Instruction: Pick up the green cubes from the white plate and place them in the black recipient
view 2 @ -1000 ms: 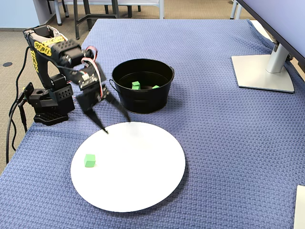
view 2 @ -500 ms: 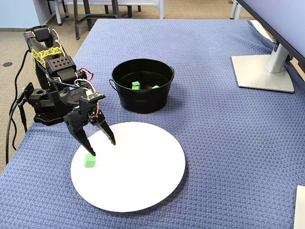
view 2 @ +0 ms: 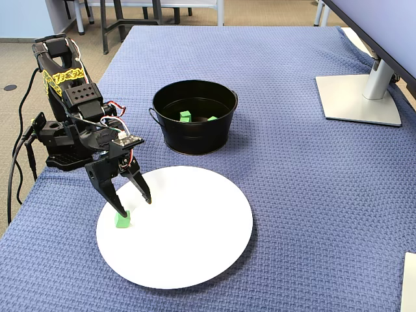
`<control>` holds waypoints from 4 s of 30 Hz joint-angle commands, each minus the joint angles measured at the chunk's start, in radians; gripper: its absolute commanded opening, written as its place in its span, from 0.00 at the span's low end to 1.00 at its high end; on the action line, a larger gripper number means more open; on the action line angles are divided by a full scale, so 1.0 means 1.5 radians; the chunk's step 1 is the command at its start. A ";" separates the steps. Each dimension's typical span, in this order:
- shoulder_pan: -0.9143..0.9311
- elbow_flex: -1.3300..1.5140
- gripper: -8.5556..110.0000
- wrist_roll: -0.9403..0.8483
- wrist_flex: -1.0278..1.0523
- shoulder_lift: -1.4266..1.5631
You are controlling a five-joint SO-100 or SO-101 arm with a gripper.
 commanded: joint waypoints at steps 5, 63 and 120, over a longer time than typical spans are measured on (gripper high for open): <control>0.007 0.005 0.24 -0.037 -0.021 0.021; 0.027 -0.095 0.20 0.406 0.123 -0.022; 0.032 -0.035 0.07 0.411 -0.029 -0.076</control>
